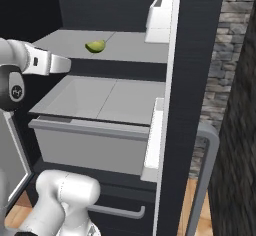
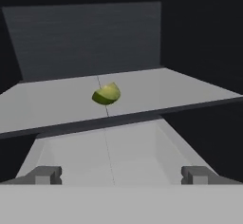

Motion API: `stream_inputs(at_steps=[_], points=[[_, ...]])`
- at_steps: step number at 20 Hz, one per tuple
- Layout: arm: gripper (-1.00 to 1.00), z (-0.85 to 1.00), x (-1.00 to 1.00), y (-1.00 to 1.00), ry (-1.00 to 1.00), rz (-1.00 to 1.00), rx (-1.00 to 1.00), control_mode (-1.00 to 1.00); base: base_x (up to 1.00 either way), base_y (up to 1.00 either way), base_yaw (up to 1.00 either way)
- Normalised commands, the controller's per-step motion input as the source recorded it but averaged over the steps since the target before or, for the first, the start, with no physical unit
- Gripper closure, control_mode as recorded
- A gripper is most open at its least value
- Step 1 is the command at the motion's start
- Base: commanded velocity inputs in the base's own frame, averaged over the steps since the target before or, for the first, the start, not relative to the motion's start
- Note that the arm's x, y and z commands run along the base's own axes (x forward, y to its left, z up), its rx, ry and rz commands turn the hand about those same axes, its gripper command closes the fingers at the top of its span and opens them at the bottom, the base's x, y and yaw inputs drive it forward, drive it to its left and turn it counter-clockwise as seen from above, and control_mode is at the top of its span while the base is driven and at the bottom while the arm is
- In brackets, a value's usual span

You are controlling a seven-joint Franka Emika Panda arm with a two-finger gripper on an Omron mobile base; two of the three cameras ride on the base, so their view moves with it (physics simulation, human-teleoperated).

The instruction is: There is a bowl on the dining counter. Grab a lemon wedge from the fridge and place it in the bowl. Then get the liquor bottle and glass cup from the cabinet and place them next to the bowl.

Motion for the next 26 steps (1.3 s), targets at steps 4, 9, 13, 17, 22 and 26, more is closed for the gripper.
stream_inputs(at_steps=[4,9,13,17,22,26], points=[[-1.00,0.00,0.17,0.00,-0.01,0.00,0.00,-1.00,0.00,0.00,0.00],[-1.00,0.00,0.16,0.00,0.00,0.00,0.00,-1.00,0.00,0.00,0.00],[-1.00,0.00,0.23,0.00,0.00,0.00,0.00,-1.00,0.00,0.00,0.00],[-1.00,0.00,0.31,0.06,0.00,0.00,0.00,-1.00,0.00,0.00,0.00],[-1.00,0.00,0.30,0.12,0.00,0.00,0.00,-1.00,0.00,0.00,0.00],[-1.00,0.00,0.33,0.05,0.00,0.00,0.00,-1.00,0.00,0.00,0.00]])
